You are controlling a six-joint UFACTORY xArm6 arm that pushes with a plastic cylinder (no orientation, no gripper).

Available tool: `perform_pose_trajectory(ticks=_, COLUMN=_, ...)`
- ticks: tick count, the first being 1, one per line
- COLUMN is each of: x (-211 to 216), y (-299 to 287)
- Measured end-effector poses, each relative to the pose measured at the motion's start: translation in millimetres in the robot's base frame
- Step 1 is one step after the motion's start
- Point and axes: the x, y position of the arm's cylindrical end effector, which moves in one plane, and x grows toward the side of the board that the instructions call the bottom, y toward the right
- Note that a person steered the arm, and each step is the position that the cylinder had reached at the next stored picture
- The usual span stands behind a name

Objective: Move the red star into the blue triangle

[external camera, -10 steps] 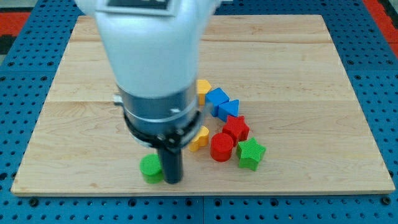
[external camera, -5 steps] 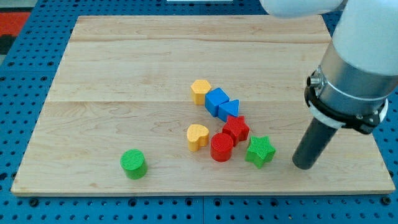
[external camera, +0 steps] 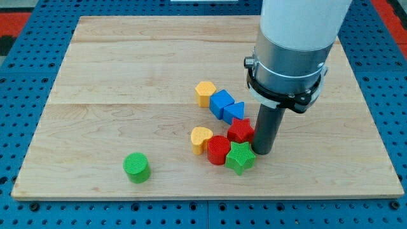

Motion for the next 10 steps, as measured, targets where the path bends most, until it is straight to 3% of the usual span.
perform_pose_trajectory(ticks=2, x=-28, y=-4)
perform_pose_trajectory(ticks=7, x=-29, y=5)
perform_pose_trajectory(ticks=9, x=-1, y=-6)
perform_pose_trajectory(ticks=10, x=4, y=-47)
